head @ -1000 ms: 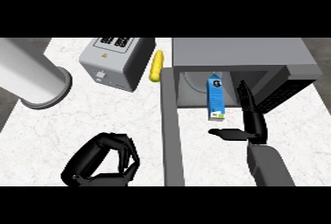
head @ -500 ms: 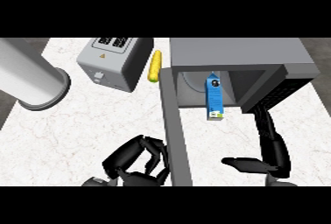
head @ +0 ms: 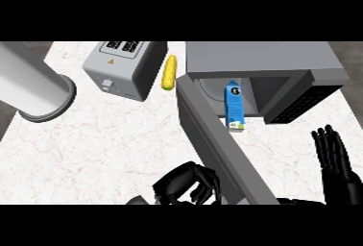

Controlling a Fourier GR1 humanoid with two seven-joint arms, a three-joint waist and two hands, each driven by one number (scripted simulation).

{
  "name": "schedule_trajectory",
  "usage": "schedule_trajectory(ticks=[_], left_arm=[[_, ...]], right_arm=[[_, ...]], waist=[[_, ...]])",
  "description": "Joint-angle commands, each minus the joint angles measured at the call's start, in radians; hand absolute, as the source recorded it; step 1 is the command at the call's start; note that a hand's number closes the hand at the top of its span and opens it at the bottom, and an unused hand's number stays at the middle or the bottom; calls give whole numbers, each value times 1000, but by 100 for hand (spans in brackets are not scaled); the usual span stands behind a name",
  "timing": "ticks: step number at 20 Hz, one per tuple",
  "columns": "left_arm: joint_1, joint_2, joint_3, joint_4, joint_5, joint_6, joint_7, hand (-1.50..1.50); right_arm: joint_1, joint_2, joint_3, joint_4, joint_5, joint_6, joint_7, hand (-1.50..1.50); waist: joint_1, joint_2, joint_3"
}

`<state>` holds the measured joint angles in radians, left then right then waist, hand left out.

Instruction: Pick up the milk, place it into the microwave and close the microwave

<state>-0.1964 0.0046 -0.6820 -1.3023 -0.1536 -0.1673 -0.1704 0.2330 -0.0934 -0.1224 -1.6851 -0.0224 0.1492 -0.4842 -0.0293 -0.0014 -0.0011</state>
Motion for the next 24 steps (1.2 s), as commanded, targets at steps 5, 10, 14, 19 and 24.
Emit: schedule_trajectory(ticks=[5, 10, 14, 19, 24], left_arm=[[-196, -4, -319, 149, 234, 425, 22, 150], [-248, -4, -346, 187, 373, 587, -83, 150], [-341, -4, -317, 181, 494, 643, -80, 150], [-447, -4, -312, 199, 570, 699, -103, 150], [-543, -4, -280, 261, 654, 753, -90, 150]], right_arm=[[68, -48, -24, -162, -151, 121, 88, -150], [49, -96, -49, -204, -210, 167, 122, -150], [63, -112, -35, -266, -269, 213, 160, -150], [2, -161, 13, -303, -297, 269, 217, -150], [-20, -176, 18, -337, -348, 284, 251, -150]], waist=[[-33, 7, -1], [-65, 16, -2], [-93, 18, -3], [-131, 30, -5], [-175, 37, -3]])
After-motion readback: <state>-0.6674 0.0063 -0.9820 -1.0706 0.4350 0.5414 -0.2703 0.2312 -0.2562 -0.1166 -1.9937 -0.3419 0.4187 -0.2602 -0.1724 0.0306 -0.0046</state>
